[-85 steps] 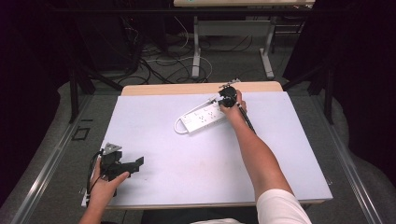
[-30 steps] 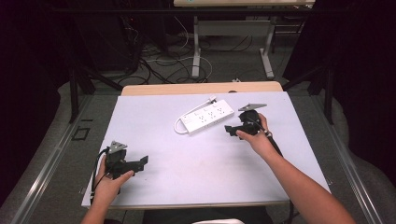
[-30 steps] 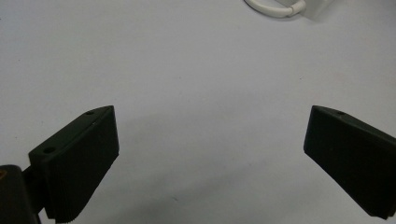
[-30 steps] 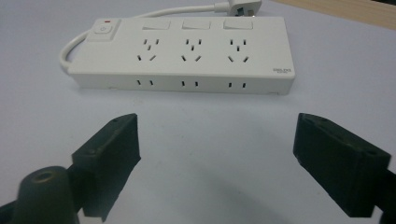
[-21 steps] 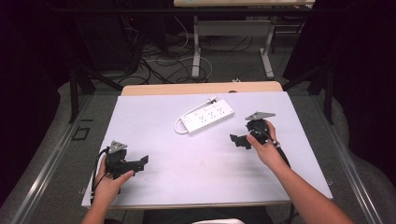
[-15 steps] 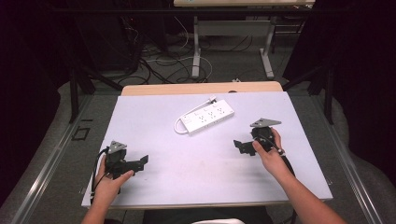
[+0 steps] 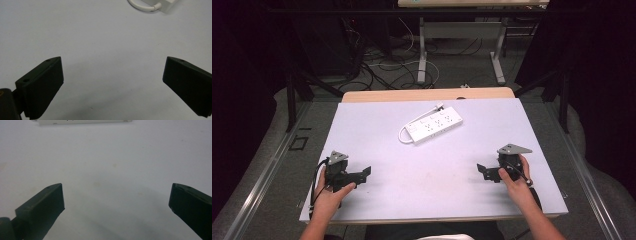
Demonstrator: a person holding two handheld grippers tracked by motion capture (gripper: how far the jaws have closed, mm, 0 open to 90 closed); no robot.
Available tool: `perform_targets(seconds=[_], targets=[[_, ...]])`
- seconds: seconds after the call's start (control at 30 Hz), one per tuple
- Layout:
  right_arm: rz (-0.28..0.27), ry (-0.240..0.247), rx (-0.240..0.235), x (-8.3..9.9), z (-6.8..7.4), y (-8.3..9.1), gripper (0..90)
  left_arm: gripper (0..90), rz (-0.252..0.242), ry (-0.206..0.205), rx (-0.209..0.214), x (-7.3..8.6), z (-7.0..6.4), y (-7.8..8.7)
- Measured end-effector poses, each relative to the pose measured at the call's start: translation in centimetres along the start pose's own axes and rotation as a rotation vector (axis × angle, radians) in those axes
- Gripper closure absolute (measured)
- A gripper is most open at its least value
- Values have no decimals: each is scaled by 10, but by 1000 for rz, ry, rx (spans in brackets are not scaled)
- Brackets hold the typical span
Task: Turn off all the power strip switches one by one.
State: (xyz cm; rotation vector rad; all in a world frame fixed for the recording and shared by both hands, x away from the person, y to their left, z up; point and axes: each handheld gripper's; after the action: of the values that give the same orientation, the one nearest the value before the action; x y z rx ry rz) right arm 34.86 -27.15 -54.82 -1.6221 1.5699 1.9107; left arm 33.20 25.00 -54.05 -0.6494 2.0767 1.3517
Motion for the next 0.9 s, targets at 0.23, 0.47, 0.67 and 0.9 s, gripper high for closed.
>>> perform_targets(seconds=[0.23,0.47,0.67,0.9], targets=[[19,-16,26,14,-6,2,0,33,5,-7,0,0,0,0],[27,-42,52,24,-10,0,0,33,6,-7,0,0,0,0],[20,-39,59,25,-9,2,0,33,3,-11,0,1,0,-1],[22,-28,55,23,-7,2,0,33,6,-15,-2,0,1,-1]])
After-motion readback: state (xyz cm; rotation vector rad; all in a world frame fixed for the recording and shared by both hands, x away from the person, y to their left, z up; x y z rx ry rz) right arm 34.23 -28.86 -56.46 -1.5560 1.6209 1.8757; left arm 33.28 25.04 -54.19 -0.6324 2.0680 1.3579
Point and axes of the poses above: each handheld gripper's, and its own axes: y roughly backward along the jaws, x roughly out of its underside, z roughly to its left, and after that the axes turned 15 degrees about y, right-handed
